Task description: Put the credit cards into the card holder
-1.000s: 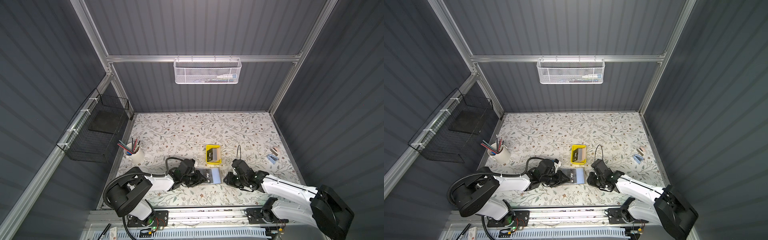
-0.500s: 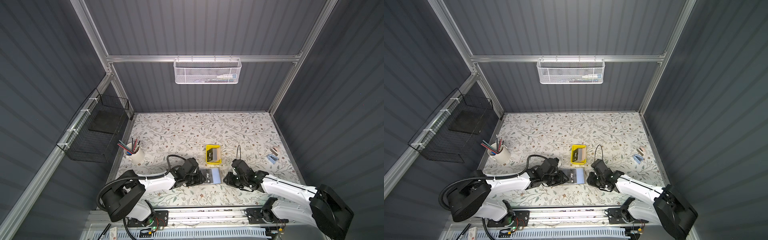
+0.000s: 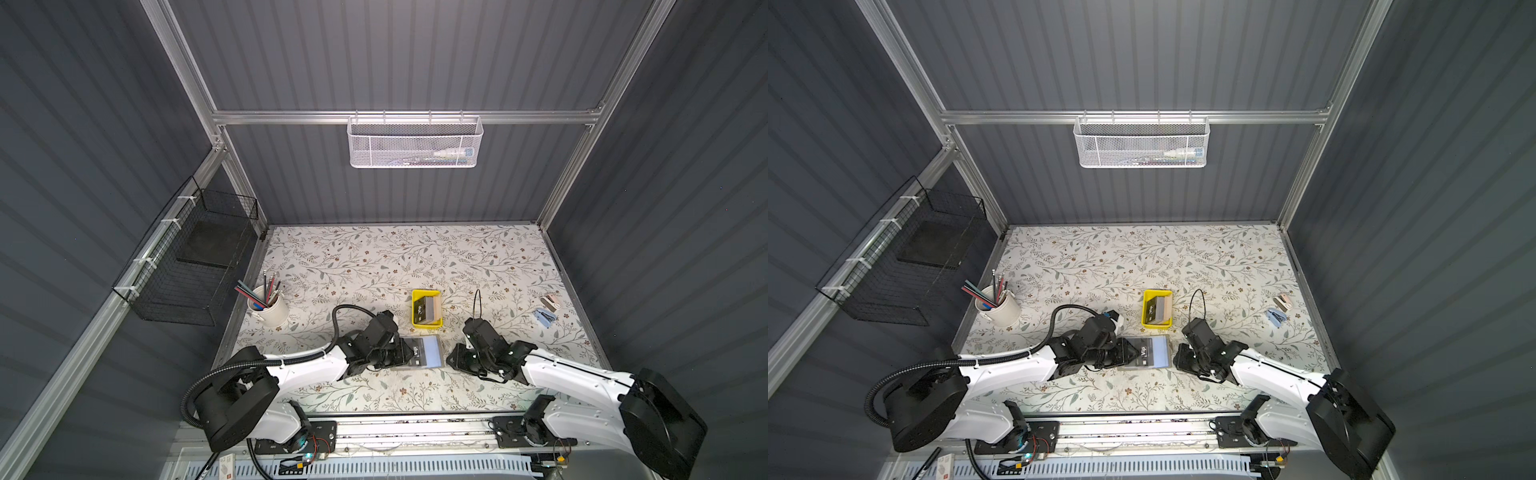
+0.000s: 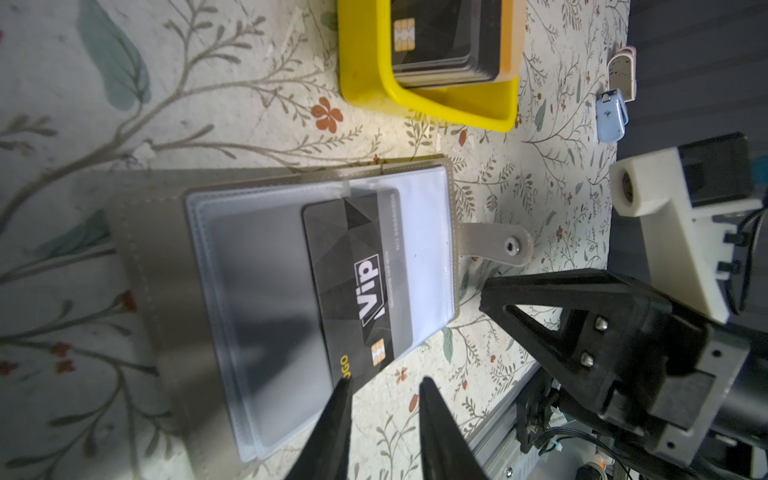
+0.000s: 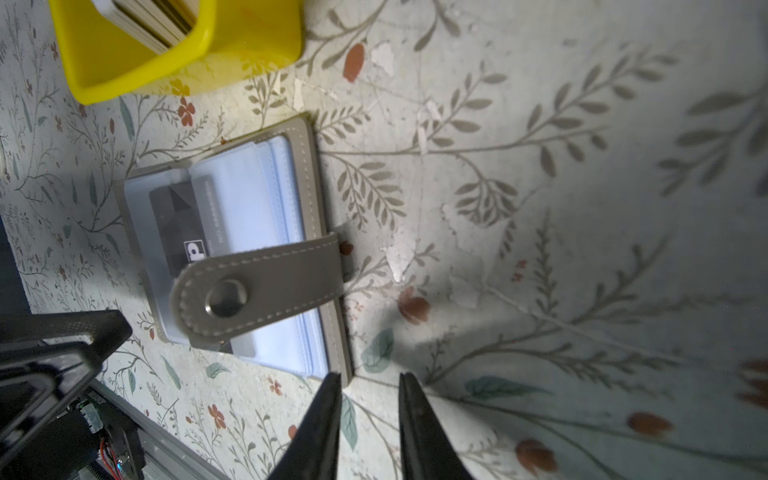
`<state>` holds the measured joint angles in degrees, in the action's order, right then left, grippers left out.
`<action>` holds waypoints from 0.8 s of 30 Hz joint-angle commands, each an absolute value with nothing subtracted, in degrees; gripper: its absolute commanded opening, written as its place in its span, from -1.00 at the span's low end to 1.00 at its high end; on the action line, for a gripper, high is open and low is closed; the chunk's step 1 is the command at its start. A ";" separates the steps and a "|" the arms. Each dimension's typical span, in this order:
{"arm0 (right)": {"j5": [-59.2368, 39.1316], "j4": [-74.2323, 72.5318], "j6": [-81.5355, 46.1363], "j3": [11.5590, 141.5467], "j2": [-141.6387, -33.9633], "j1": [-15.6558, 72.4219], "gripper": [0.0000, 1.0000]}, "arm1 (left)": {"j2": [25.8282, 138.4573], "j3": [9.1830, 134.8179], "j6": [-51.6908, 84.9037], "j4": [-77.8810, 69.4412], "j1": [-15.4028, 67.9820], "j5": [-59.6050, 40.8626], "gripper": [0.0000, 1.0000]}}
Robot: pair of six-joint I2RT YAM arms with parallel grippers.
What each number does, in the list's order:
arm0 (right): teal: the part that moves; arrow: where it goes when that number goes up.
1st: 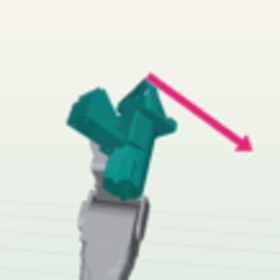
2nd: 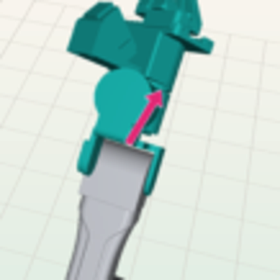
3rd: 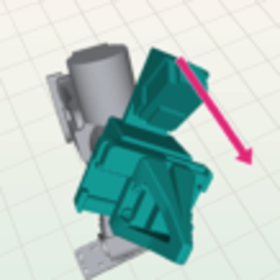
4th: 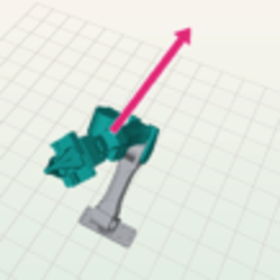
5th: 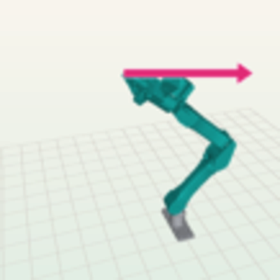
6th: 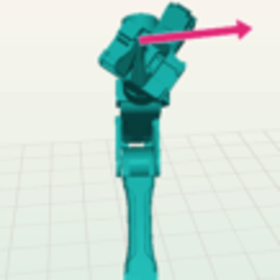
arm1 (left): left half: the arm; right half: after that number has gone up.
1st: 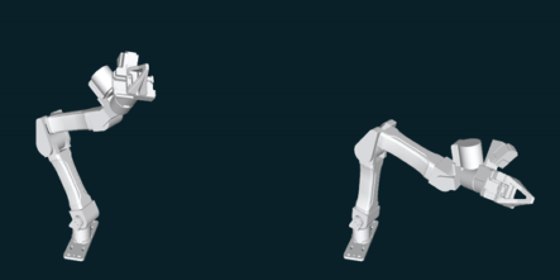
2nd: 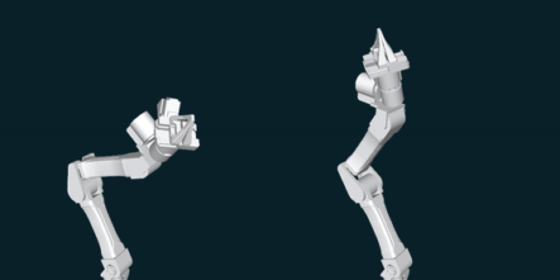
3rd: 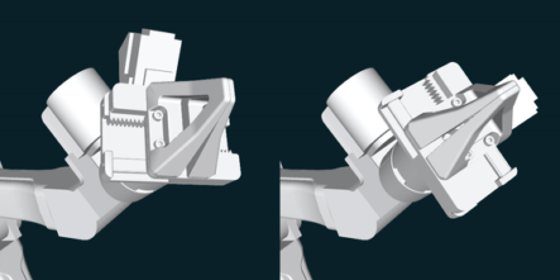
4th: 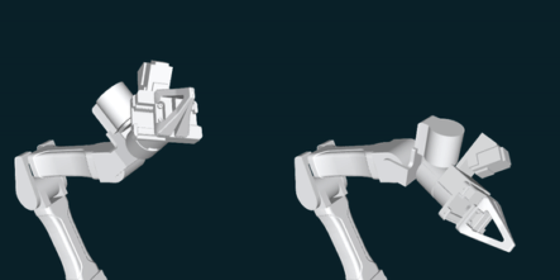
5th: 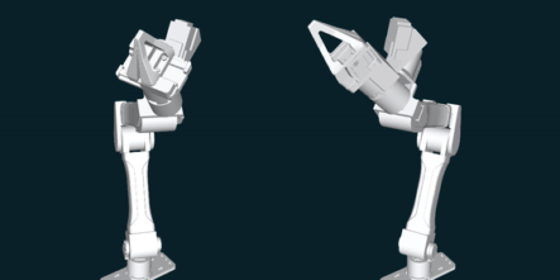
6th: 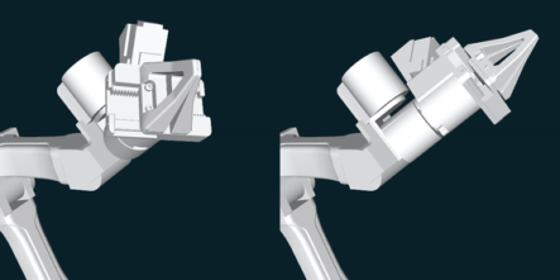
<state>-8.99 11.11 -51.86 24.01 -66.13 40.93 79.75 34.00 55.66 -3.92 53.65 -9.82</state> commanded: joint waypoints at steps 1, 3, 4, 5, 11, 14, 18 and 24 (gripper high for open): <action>-8.77 11.24 -51.31 25.31 -66.82 40.80 -0.45 | 80.33 33.62 55.10 -4.04 53.36 -9.35 -0.41; -9.11 10.99 -51.31 25.43 -67.40 40.81 -0.45 | 80.47 33.36 55.37 -4.46 53.25 -9.49 -0.40; -9.30 10.73 -51.21 25.57 -67.84 40.83 -0.45 | 80.57 33.23 55.53 -4.81 53.18 -9.63 -0.39; -9.80 10.27 -51.16 25.66 -68.45 40.78 -0.46 | 80.81 33.11 55.72 -5.30 53.09 -9.83 -0.39; -10.35 6.84 -51.22 25.57 -71.34 40.84 -0.50 | 82.05 32.41 57.01 -8.19 52.85 -10.36 -0.38; -10.63 5.83 -51.45 25.58 -72.23 40.86 -0.52 | 82.87 32.45 57.38 -9.20 52.90 -11.34 -0.38; -10.30 5.45 -51.57 25.57 -72.42 40.84 -0.53 | 82.83 32.69 57.29 -7.55 52.85 -10.59 -0.38; -10.67 5.16 -51.21 25.93 -73.63 40.79 -0.55 | 82.49 32.77 56.43 -3.89 52.73 -9.42 -0.36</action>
